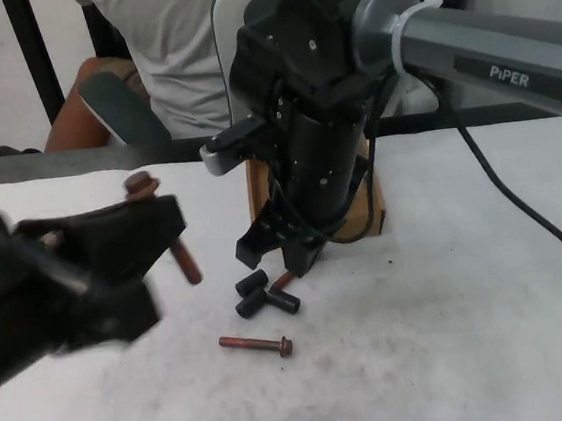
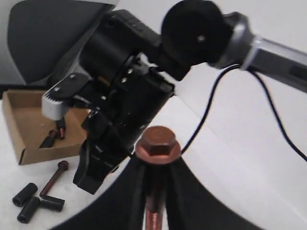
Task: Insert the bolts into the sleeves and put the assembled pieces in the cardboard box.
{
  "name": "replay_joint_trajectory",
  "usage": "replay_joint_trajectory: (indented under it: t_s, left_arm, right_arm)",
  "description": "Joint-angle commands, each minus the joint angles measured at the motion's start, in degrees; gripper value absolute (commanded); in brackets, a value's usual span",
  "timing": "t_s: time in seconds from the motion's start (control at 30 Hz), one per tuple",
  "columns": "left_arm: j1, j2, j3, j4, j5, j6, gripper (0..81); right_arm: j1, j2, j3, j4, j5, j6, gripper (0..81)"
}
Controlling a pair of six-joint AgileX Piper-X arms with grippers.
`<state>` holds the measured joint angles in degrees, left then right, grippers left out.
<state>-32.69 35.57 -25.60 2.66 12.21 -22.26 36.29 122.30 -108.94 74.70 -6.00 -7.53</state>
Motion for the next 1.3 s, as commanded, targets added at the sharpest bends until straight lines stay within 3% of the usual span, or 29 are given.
replay_joint_trajectory:
  t_s: [0.0,0.1,0.17,0.43,1.27]
  left_arm:
    - [0.0,-4.8,1.6,3.2,3.8,7.0,0.8]
    - [0.0,-6.4,2.1,7.8,4.7,13.5,0.8]
    - [0.0,-6.4,2.1,10.8,4.7,16.9,0.8]
    - [0.0,-6.4,2.1,15.2,4.7,25.4,0.8]
    - [0.1,-6.4,2.1,15.2,3.3,25.4,0.8]
  right_arm:
    - [0.6,-1.1,-0.1,0.3,-0.3,-0.6,19.4]
    - [1.1,-1.1,-0.1,-0.3,-0.1,-0.6,39.7]
    - [1.5,-1.1,-0.1,-0.8,2.9,-0.6,45.2]
    - [1.9,0.7,-0.1,-1.4,4.1,-0.6,44.5]
    - [1.1,7.0,-0.3,-10.9,4.8,-3.0,44.5]
